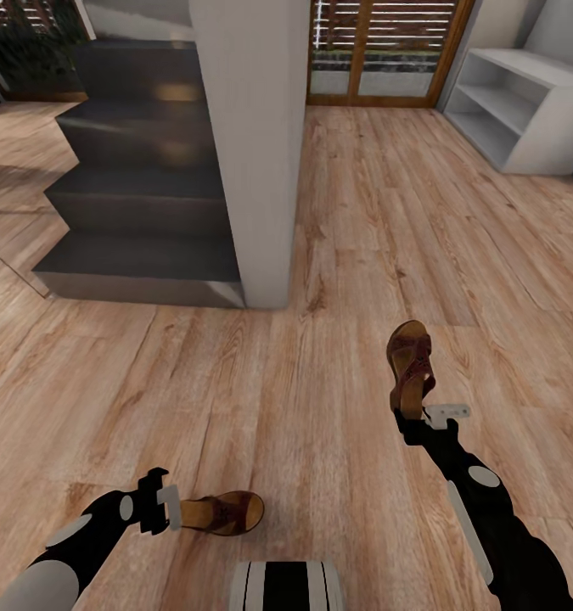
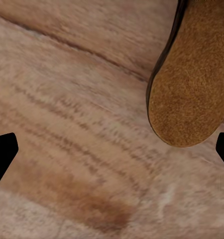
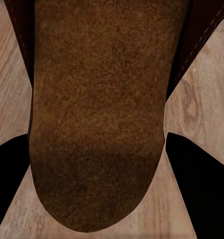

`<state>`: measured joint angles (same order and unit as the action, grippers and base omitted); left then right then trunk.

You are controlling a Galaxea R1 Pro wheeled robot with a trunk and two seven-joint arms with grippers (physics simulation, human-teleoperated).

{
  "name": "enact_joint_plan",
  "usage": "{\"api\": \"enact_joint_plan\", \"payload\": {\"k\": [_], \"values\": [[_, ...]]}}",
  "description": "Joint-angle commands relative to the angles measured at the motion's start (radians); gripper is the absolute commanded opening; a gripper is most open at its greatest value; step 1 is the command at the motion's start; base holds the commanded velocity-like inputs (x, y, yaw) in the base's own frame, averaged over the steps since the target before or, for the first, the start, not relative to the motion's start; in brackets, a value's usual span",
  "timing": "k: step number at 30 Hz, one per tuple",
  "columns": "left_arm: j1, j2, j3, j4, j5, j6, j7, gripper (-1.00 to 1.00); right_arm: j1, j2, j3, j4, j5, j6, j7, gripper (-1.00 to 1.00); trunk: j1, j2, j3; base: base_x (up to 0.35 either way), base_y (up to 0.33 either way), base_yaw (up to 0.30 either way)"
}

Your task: Pick up the two gym shoes and the two sandals from the corridor floor and place them onto the hallstand (shoe rack) in the corridor, making sure they are on the rack and not on the floor. Arrange them so the two gym shoes are next to each other and the two sandals are next to each other.

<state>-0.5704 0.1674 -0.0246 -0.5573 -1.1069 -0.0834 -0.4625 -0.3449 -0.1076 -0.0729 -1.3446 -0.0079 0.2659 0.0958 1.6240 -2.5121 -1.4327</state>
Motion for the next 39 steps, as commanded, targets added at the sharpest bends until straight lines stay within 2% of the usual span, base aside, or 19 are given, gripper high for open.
{"api": "enact_joint_plan", "payload": {"k": [1,6,12,22,35,39], "values": [[0.0,0.0,-0.002,-0.001,-0.011,-0.007,-0.001,1.0,0.0,0.0,-0.002,-0.002,-0.001,0.006,0.005,-1.0,0.0,0.0,-0.001,0.0,0.0,-0.049],[0.001,-0.001,-0.004,-0.001,-0.011,-0.007,-0.001,1.0,0.0,0.0,-0.002,-0.001,-0.001,0.006,0.005,-1.0,0.0,0.0,-0.001,0.0,0.0,-0.139],[0.003,-0.002,-0.007,0.0,-0.013,-0.008,-0.002,1.0,0.0,0.0,0.002,-0.044,0.0,0.006,0.005,-1.0,0.0,0.0,-0.001,0.0,0.0,-0.097],[0.003,-0.005,0.001,0.002,-0.056,-0.007,-0.002,1.0,0.0,-0.001,0.002,-0.057,0.002,0.006,0.005,-1.0,0.0,0.0,-0.001,0.0,0.0,-0.006],[0.003,-0.006,0.002,0.003,-0.06,-0.007,-0.002,1.0,0.0,-0.001,0.001,-0.057,0.002,0.006,0.005,-1.0,0.0,0.0,-0.001,0.0,0.0,0.0],[0.003,-0.009,0.001,0.002,-0.06,-0.007,-0.002,1.0,0.0,-0.001,0.001,-0.057,0.003,0.006,0.005,-1.0,0.002,-0.001,-0.016,0.0,0.0,0.0]]}}
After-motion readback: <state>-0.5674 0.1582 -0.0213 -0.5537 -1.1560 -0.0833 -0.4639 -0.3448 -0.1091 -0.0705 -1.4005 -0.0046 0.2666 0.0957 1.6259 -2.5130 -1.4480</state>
